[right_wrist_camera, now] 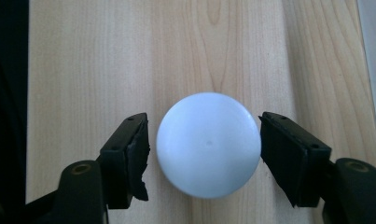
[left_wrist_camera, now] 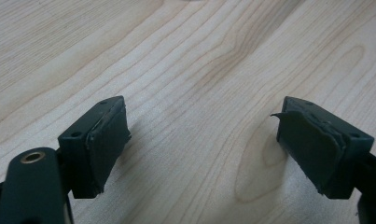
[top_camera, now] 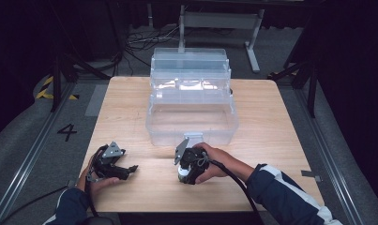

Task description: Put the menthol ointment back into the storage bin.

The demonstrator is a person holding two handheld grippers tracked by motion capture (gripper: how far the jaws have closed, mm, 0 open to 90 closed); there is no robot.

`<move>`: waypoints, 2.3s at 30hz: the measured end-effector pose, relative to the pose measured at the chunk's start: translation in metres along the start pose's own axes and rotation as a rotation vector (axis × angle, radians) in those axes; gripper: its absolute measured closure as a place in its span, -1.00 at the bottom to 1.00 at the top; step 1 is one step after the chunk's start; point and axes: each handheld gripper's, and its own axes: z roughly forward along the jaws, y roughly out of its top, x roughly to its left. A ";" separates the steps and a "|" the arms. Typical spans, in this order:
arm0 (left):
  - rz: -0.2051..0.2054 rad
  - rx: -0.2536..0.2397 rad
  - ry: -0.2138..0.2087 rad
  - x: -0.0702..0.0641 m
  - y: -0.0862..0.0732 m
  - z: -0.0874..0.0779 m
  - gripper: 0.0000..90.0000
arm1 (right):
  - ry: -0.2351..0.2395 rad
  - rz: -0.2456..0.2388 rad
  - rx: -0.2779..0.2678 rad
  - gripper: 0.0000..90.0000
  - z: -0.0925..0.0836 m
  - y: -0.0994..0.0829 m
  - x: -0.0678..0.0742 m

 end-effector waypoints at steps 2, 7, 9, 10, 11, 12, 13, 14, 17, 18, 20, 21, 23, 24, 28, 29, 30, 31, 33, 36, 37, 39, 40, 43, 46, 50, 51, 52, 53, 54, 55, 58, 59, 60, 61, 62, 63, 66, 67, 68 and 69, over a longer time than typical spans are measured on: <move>0.000 0.000 0.000 0.000 0.000 0.000 -0.63 | 0.007 0.008 0.001 -0.18 0.002 0.001 -0.001; 0.000 -0.002 -0.001 0.000 0.000 0.000 -0.63 | 0.009 0.018 0.007 0.11 0.008 0.003 -0.001; -0.001 -0.001 -0.001 0.000 0.000 0.000 -0.63 | 0.010 0.006 0.016 0.11 0.006 0.002 -0.001; 0.000 -0.002 -0.001 0.000 0.000 0.000 -0.63 | 0.006 0.015 0.013 0.12 0.006 0.001 -0.001; 0.001 -0.002 -0.001 0.000 0.000 0.000 -0.62 | 0.009 0.012 0.018 0.12 0.005 -0.002 -0.002; 0.000 -0.002 -0.001 0.000 0.000 0.000 -0.63 | 0.009 0.017 0.020 0.12 0.004 -0.003 -0.002; 0.000 -0.001 -0.001 0.000 0.000 0.000 -0.63 | 0.003 0.014 0.026 0.12 0.003 -0.005 -0.002; 0.000 -0.001 -0.001 0.000 0.000 0.000 -0.62 | -0.009 0.023 0.027 0.12 0.001 -0.009 -0.002; 0.000 -0.002 -0.001 0.000 0.000 0.000 -0.62 | -0.017 0.044 0.019 0.12 -0.003 -0.018 -0.005; 0.000 -0.002 -0.001 0.000 0.000 0.000 -0.62 | -0.015 0.048 0.020 0.12 -0.005 -0.020 -0.006; -0.001 -0.002 -0.002 0.000 0.000 0.000 -0.62 | -0.024 0.056 0.008 0.12 -0.010 -0.025 -0.007; -0.002 -0.002 -0.003 0.000 0.000 0.000 -0.62 | -0.027 0.061 0.004 0.12 -0.012 -0.027 -0.007; -0.002 -0.001 -0.003 0.000 0.000 0.000 -0.62 | -0.040 0.074 -0.003 0.12 -0.020 -0.032 -0.009; -0.002 -0.001 -0.003 0.000 0.000 0.000 -0.62 | -0.040 0.074 -0.003 0.12 -0.020 -0.032 -0.009; -0.001 -0.002 -0.003 0.000 0.000 0.000 -0.62 | -0.063 0.097 -0.013 0.12 -0.034 -0.044 -0.013; -0.001 -0.002 -0.003 0.000 0.000 0.000 -0.62 | -0.065 0.091 -0.015 0.12 -0.038 -0.047 -0.015; -0.001 -0.002 -0.003 0.000 0.000 0.000 -0.62 | -0.066 0.110 -0.012 0.12 -0.041 -0.050 -0.014; -0.002 -0.002 -0.003 0.000 0.000 0.000 -0.62 | -0.070 0.100 -0.014 0.12 -0.043 -0.052 -0.015; -0.002 -0.002 -0.003 0.000 0.000 0.000 -0.62 | -0.079 0.108 -0.021 0.12 -0.049 -0.056 -0.016; -0.001 -0.002 -0.003 0.001 0.000 0.000 -0.62 | -0.088 0.113 -0.022 0.12 -0.057 -0.064 -0.018; -0.001 -0.002 -0.004 0.001 0.000 0.000 -0.62 | -0.093 0.123 -0.020 0.12 -0.061 -0.068 -0.019; -0.002 -0.001 -0.002 0.001 0.000 0.000 -0.61 | -0.103 0.129 -0.020 0.12 -0.067 -0.073 -0.021; -0.003 -0.001 -0.003 0.001 0.000 0.000 -0.61 | -0.105 0.141 -0.022 0.12 -0.070 -0.075 -0.021; -0.002 -0.002 -0.002 0.001 0.000 0.000 -0.61 | -0.117 0.147 -0.028 0.12 -0.080 -0.081 -0.023; 0.000 -0.002 -0.002 0.001 0.000 0.000 -0.61 | -0.125 0.149 -0.034 0.12 -0.088 -0.085 -0.024; 0.000 -0.002 -0.002 0.001 0.000 0.000 -0.61 | -0.152 0.155 -0.038 0.12 -0.101 -0.088 -0.027; 0.000 -0.002 -0.002 0.001 0.000 0.000 -0.61 | -0.154 0.155 -0.042 0.12 -0.104 -0.089 -0.027; 0.000 -0.002 -0.002 0.001 0.000 0.000 -0.61 | -0.156 0.154 -0.047 0.12 -0.106 -0.089 -0.028; 0.000 -0.002 -0.002 0.001 0.000 0.000 -0.61 | -0.165 0.160 -0.051 0.12 -0.110 -0.089 -0.028; 0.000 -0.002 -0.002 0.001 0.000 0.000 -0.61 | -0.171 0.156 -0.055 0.12 -0.113 -0.089 -0.028; 0.000 -0.002 -0.002 0.001 0.000 0.000 -0.61 | -0.177 0.157 -0.063 0.12 -0.116 -0.089 -0.029; -0.001 -0.002 -0.002 0.001 0.000 0.000 -0.61 | -0.191 0.158 -0.074 0.12 -0.125 -0.090 -0.030; 0.000 -0.002 -0.001 0.001 0.000 0.000 -0.61 | -0.196 0.162 -0.076 0.12 -0.128 -0.090 -0.030; 0.000 -0.002 -0.002 0.001 0.000 0.000 -0.61 | -0.200 0.159 -0.080 0.12 -0.131 -0.091 -0.031; 0.000 -0.002 -0.002 0.001 0.000 0.000 -0.61 | -0.201 0.160 -0.084 0.12 -0.133 -0.091 -0.032; -0.001 -0.002 -0.002 0.001 0.000 0.000 -0.61 | -0.208 0.162 -0.082 0.12 -0.135 -0.091 -0.032; -0.001 -0.002 -0.002 0.001 0.000 0.000 -0.61 | -0.213 0.158 -0.086 0.12 -0.138 -0.091 -0.032; -0.001 -0.002 -0.002 0.001 0.000 0.000 -0.61 | -0.223 0.156 -0.088 0.12 -0.144 -0.090 -0.033; 0.000 -0.002 -0.001 0.001 0.000 0.000 -0.61 | -0.226 0.152 -0.090 0.12 -0.146 -0.090 -0.034; 0.000 -0.002 -0.001 0.001 0.000 0.000 -0.61 | -0.228 0.156 -0.093 0.12 -0.148 -0.090 -0.034; -0.001 -0.002 -0.002 0.001 0.000 0.000 -0.61 | -0.230 0.158 -0.097 0.12 -0.150 -0.089 -0.035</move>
